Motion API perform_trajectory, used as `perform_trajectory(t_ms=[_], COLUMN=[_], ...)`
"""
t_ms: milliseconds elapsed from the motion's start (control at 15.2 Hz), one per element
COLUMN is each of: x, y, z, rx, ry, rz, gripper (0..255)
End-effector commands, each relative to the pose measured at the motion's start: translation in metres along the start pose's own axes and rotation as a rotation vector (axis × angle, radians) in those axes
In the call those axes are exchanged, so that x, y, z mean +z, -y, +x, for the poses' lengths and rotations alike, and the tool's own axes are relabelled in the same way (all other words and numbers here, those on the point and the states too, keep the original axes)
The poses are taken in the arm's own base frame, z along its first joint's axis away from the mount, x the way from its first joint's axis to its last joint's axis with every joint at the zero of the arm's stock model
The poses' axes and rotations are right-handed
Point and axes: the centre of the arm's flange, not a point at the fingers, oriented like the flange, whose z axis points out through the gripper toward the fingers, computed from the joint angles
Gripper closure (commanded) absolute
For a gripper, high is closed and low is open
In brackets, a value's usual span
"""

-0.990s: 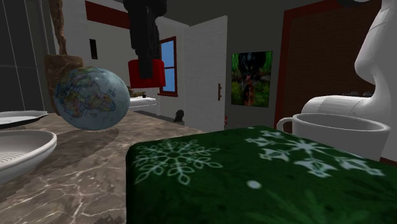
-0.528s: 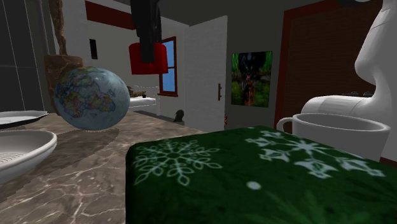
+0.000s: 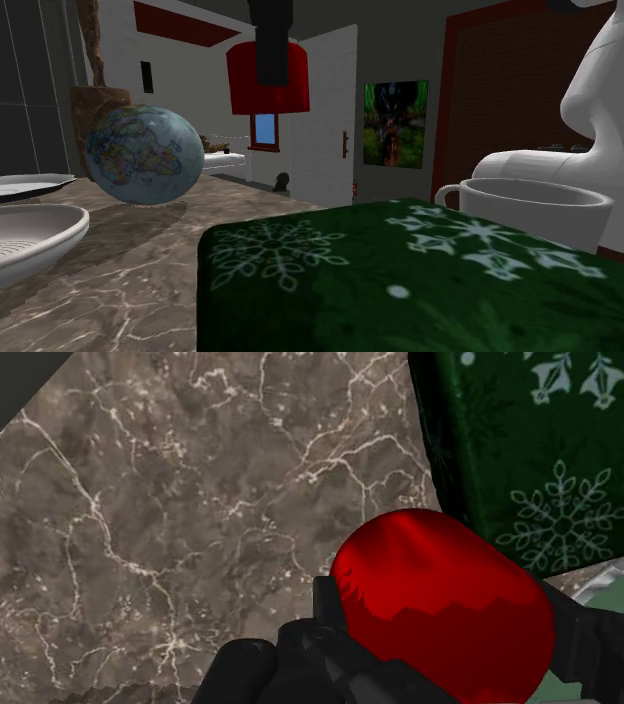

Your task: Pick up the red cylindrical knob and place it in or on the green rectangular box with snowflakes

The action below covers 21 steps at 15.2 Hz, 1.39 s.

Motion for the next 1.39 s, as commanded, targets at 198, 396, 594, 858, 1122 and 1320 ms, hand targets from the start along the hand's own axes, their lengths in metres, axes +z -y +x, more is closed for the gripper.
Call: perform_trajectory(t_ms=[198, 396, 594, 858, 1122, 1320], x=[0.000, -0.001, -0.001, -0.001, 0.015, 0.030], y=[0.061, 0.097, 0.132, 0.180, 0.193, 0.194], z=[-0.027, -0.045, -0.062, -0.084, -0.091, -0.091], rx=[0.002, 0.002, 0.002, 0.002, 0.002, 0.002], ry=[0.000, 0.000, 0.000, 0.000, 0.000, 0.000], rz=[0.000, 0.000, 0.000, 0.000, 0.000, 0.000], gripper=[255, 255, 255, 255, 255, 255])
